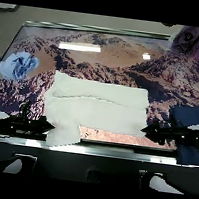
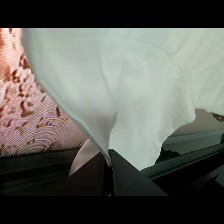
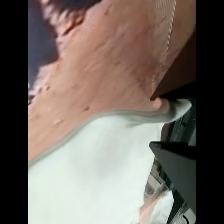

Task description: Fold the clothes and pants, and hang the long-sleeved shirts on hangers.

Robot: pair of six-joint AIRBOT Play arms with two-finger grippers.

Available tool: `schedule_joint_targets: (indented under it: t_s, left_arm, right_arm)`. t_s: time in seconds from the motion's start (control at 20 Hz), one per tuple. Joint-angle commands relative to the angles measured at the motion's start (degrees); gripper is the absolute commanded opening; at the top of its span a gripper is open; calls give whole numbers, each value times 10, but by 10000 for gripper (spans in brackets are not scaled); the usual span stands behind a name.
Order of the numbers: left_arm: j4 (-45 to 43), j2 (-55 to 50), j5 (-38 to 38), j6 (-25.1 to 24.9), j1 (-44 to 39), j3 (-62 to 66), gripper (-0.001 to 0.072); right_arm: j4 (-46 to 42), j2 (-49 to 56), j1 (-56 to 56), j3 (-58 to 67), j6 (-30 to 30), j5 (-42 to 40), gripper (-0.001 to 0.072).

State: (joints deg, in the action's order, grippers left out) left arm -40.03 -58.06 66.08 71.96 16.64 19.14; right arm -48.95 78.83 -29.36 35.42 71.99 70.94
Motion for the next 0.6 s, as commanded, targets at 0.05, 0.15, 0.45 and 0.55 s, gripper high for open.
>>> schedule_joint_targets:
  t_s: [0.05,0.15,0.45,0.55]
  left_arm:
    - [0,0,0,0,1,2,17]
    - [0,2,8,0,1,14,16]
    - [-107,76,102,111,1,121,16]
    - [-139,138,134,169,1,141,15]
  right_arm:
    - [23,-3,40,-3,-14,-11,34]
    - [29,-25,39,2,-12,-12,31]
    - [-27,-130,39,60,119,62,31]
    - [-70,-162,39,63,161,108,31]
